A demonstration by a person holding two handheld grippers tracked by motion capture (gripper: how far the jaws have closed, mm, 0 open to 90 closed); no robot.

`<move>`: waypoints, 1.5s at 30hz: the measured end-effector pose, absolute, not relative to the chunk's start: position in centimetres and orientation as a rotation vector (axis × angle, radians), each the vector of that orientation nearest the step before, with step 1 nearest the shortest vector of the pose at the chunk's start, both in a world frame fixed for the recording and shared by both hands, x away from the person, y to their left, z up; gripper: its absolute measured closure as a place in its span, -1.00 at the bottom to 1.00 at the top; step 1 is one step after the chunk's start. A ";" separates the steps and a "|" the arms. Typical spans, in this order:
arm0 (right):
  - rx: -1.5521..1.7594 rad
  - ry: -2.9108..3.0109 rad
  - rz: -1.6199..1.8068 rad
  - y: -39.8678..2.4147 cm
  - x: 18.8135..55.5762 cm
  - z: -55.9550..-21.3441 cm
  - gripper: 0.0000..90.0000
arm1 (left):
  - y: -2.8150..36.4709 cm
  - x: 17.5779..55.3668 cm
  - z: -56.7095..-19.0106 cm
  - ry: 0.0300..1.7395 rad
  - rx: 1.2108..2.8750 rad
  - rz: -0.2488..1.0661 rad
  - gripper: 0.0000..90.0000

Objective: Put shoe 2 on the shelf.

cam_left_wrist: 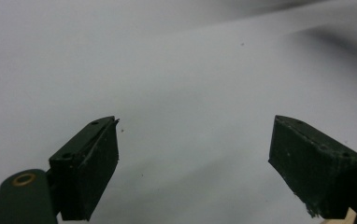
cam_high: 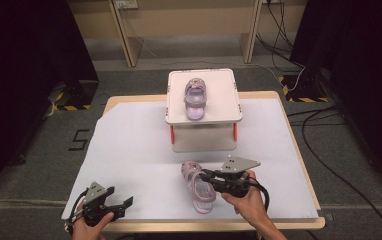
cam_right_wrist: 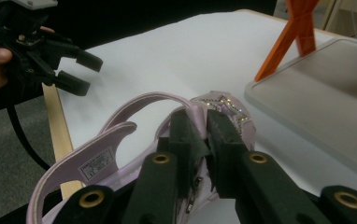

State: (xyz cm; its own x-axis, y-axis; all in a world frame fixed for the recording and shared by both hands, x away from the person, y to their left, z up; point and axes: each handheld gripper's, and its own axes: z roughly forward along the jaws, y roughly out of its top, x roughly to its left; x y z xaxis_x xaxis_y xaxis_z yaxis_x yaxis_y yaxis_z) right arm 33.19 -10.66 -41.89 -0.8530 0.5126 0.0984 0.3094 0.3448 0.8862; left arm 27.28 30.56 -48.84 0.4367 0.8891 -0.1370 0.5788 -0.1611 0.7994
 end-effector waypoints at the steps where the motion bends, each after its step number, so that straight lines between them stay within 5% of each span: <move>1: 0.751 2.400 1.528 -11.0 33.2 -41.6 0.82 | 30.6 27.3 -48.8 1.249 1.857 0.469 -0.66; 24: 0.708 2.220 1.609 -16.5 33.5 -32.0 0.82 | 30.7 27.3 -48.9 1.256 1.848 0.471 -0.66; 45: 0.772 2.109 1.557 -17.1 41.3 -27.4 0.82 | 30.7 27.3 -48.9 1.258 1.850 0.469 -0.66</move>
